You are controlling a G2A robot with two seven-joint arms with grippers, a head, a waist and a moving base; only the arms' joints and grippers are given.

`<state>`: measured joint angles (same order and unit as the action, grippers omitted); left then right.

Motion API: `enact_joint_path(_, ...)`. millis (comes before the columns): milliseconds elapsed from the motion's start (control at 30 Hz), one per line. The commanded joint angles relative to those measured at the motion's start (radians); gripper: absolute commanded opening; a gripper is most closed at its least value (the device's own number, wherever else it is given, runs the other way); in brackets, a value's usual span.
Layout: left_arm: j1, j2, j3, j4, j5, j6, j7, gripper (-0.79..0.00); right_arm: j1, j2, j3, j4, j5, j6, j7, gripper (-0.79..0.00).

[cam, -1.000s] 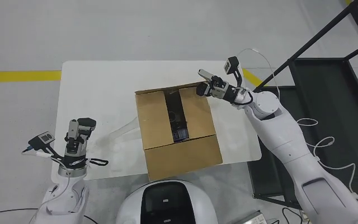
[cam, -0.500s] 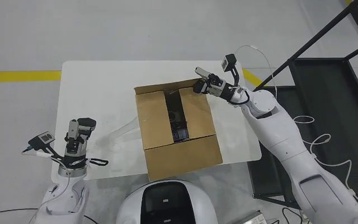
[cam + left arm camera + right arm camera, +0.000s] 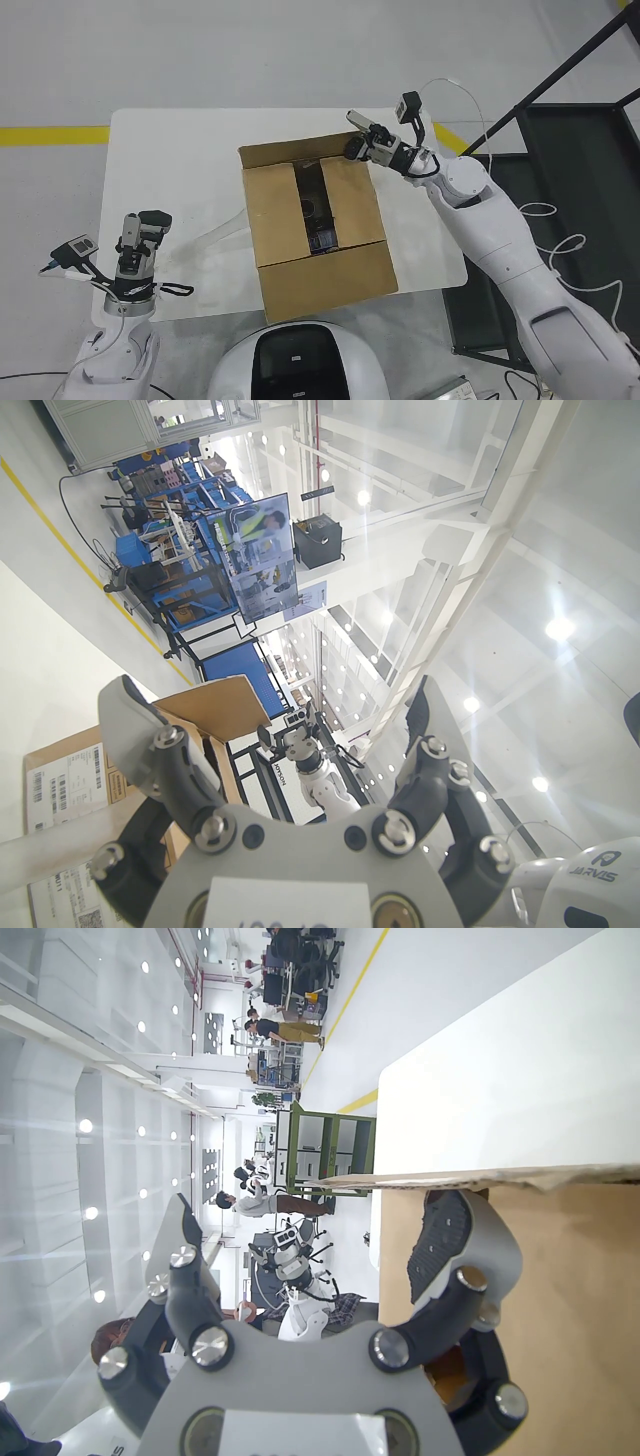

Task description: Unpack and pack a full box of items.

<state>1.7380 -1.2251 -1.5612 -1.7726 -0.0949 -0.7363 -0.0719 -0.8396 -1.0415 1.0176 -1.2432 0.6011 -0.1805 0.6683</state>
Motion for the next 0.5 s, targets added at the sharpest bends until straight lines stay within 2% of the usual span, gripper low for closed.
enact_joint_path(0, 0.0, 0.0, 0.0, 0.0, 0.0, 0.0, 0.0, 0.0, 0.029, -0.013, -0.016, 0.036, 0.031, 0.009, -0.007, 0.0)
enact_joint_path(467, 0.0, 0.0, 0.0, 0.0, 0.0, 0.0, 0.0, 0.0, 0.235, -0.13, -0.168, 0.329, 0.014, 0.02, -0.204, 0.0)
